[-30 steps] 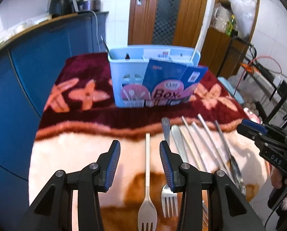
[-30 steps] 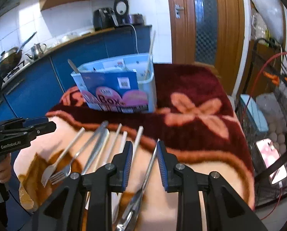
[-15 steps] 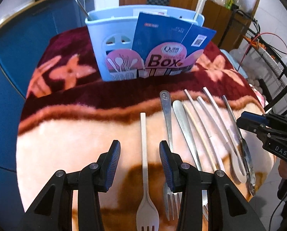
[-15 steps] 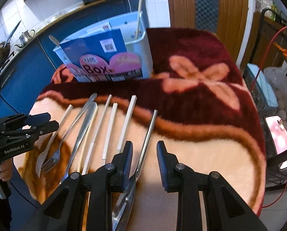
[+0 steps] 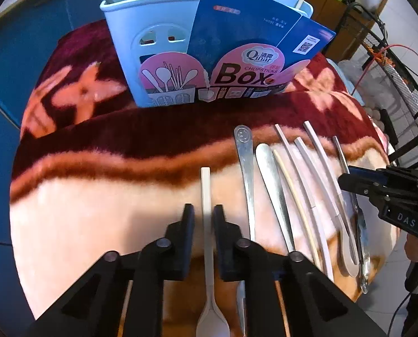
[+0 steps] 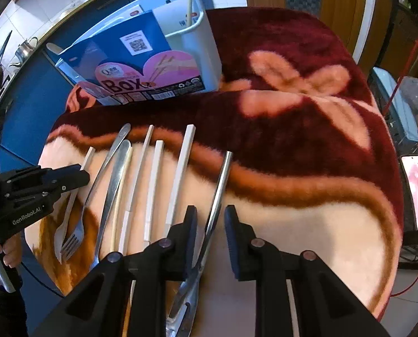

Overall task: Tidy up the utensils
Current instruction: 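Return both tools to the utensils and grasp a fork and a knife, then lift the fork with the left tool while the right tool carries the knife into the caddy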

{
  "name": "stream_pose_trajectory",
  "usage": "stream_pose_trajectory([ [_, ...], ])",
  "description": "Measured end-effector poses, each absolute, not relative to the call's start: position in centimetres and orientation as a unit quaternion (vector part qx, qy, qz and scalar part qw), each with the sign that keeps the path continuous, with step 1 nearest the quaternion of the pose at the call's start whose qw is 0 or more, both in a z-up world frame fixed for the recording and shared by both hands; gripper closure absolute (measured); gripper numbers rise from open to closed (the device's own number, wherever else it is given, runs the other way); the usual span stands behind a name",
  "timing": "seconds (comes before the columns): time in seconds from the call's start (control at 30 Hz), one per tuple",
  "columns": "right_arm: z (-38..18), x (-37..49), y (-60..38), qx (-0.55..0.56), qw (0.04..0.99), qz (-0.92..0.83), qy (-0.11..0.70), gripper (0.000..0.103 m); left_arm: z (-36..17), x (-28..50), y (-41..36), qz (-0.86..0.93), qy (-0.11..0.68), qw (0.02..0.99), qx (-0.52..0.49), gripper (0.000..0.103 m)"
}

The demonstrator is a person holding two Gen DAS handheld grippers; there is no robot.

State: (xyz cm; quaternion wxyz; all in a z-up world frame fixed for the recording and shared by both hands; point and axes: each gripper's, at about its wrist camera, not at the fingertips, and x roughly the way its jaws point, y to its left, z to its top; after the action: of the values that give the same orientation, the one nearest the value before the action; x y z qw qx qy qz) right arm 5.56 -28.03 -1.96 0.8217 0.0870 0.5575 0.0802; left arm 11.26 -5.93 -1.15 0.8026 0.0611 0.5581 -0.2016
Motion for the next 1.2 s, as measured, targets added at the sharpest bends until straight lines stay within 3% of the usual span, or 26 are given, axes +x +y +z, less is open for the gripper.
stream_pose_trajectory([
  [0.1, -2.0, 5.8, -28.4, 0.094, 0.819, 0.079, 0.56, 0.09, -1.2, 11.2, -5.9, -0.204, 0.556, 0.804, 0.054, 0.096],
  [0.4, -0.8, 3.9, -28.6, 0.111, 0.843, 0.092, 0.518, 0.094, 1.0, 9.3, -4.4, -0.219, 0.501, 0.837, 0.016, 0.097],
  [0.93, 7.7, -0.9, -27.9, 0.091, 0.95, 0.086, 0.285, 0.094, 10.9, 5.7, -2.2, -0.209, 0.288, 0.934, -0.024, 0.097],
  [1.2, 11.4, -0.2, -27.5, 0.073, 0.977, 0.08, 0.184, 0.094, 14.9, 8.4, -1.9, -0.193, 0.233, 0.952, -0.041, 0.097],
])
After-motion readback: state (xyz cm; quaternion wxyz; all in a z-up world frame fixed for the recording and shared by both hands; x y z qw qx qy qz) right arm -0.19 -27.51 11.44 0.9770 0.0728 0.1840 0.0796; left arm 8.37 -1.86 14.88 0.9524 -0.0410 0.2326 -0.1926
